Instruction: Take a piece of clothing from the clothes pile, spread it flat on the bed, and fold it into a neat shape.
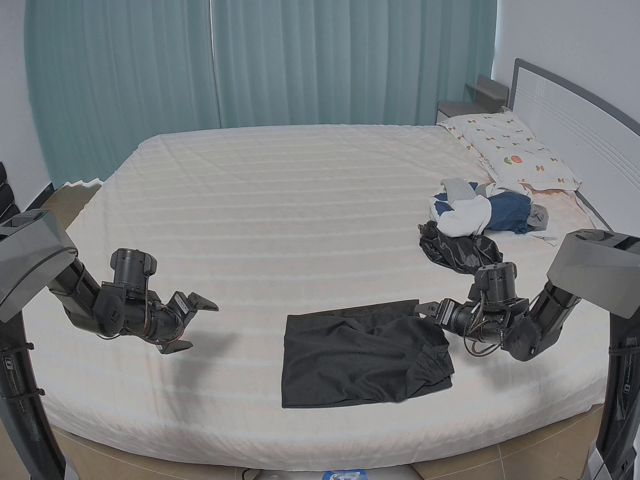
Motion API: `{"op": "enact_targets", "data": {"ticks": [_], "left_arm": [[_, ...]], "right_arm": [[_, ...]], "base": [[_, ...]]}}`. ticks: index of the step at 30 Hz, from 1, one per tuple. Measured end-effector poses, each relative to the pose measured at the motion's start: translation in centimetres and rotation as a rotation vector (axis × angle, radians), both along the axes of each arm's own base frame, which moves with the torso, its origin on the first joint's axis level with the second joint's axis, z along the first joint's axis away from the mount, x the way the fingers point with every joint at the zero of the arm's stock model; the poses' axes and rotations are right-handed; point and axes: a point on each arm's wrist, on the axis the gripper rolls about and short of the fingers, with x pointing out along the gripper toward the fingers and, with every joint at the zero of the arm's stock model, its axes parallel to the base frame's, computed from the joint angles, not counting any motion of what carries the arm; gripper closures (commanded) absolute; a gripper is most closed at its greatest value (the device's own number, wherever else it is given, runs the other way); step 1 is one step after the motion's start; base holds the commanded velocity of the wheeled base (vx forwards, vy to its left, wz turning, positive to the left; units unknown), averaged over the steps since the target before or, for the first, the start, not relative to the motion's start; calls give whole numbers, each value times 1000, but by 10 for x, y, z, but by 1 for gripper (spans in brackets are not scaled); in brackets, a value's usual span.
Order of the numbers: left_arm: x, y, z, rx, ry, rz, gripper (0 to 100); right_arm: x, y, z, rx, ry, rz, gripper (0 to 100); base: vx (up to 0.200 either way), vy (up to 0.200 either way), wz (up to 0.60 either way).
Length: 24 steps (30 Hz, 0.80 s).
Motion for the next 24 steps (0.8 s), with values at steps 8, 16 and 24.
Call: {"op": "enact_targets", "data": {"ticks": [8, 16, 24], "left_arm": [[0, 0, 0, 1, 1, 1, 0], [0, 0, 0, 1, 2, 1, 0], [0, 0, -1, 1, 2, 1, 0]], "right_arm": [[18, 3, -23, 4, 54, -1, 100], [20, 2, -29, 15, 62, -9, 100], [20, 2, -16, 48, 34, -9, 100]], "base": [[0, 0, 0], [0, 0, 0], [0, 0, 0]]}}
